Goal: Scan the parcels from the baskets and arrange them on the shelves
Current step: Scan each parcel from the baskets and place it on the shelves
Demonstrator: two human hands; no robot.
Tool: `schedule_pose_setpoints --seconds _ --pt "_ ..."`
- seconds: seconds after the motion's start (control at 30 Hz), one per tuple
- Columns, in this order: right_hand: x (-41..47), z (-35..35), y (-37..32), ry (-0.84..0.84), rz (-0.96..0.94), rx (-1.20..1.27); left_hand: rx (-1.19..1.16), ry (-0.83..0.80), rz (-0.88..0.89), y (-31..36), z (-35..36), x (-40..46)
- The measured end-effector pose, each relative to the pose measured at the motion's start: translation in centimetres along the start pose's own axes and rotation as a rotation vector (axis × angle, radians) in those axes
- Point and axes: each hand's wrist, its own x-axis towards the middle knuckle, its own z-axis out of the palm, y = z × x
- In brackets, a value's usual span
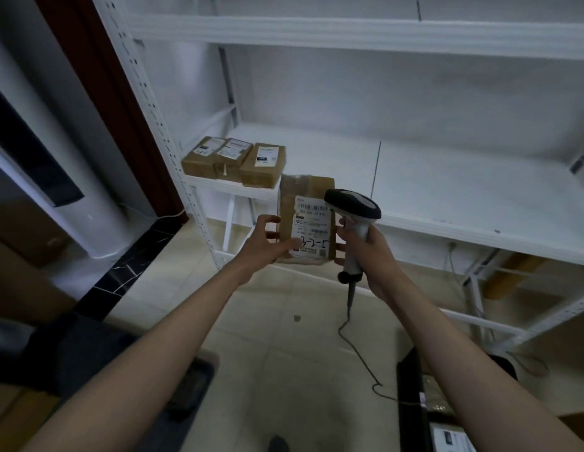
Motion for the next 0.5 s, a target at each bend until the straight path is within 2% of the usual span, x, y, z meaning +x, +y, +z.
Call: schedule_pose_setpoints --seconds 0.27,0.5 --pt "9.2 2.9 -3.2 0.024 0.009 0.013 -0.001 -0.011 0.025 2.1 -3.1 10.3" --pt "20.5 3.1 -2.5 0.034 0.063 0.027 0.171 0.017 0.126 2.0 -2.6 20.7"
